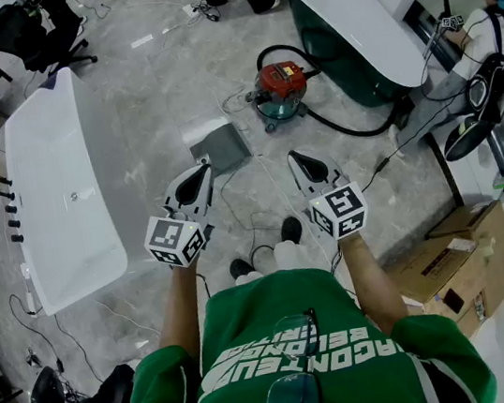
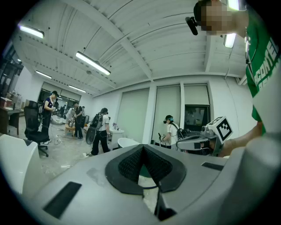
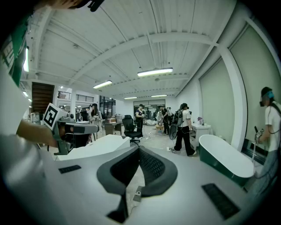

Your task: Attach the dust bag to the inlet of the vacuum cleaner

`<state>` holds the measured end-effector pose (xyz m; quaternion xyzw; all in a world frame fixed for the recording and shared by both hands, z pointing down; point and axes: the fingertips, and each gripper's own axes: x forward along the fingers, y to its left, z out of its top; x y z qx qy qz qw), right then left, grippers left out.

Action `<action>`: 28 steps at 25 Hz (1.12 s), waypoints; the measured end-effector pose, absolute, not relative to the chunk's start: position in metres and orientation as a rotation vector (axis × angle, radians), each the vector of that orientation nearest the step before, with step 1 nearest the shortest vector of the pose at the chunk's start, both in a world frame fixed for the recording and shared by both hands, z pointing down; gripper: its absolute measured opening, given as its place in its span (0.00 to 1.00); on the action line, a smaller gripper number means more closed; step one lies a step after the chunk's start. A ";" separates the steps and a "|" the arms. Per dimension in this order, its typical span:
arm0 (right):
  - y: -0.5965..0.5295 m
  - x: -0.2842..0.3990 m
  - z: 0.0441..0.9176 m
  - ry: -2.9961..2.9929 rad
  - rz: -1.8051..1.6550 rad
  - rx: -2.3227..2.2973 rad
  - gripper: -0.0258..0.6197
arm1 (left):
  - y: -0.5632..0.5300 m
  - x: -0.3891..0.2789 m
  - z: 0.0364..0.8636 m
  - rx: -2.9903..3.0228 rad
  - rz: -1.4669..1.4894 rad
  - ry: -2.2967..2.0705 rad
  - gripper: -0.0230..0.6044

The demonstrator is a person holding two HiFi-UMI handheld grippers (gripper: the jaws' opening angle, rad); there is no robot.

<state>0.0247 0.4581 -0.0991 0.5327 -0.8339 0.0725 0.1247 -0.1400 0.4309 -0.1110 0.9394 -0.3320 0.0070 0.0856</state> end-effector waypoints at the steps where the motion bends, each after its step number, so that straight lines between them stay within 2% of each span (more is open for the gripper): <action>1: 0.458 0.022 -0.099 -2.429 0.210 1.553 0.05 | 0.431 -0.143 -0.111 2.801 0.018 -0.988 0.04; 22: 0.452 -0.037 -0.060 -2.365 0.290 1.569 0.05 | 0.413 -0.231 -0.070 2.737 0.073 -1.012 0.04; 28: 0.405 -0.047 -0.039 -2.379 0.314 1.529 0.05 | 0.370 -0.235 -0.054 2.735 0.108 -1.026 0.04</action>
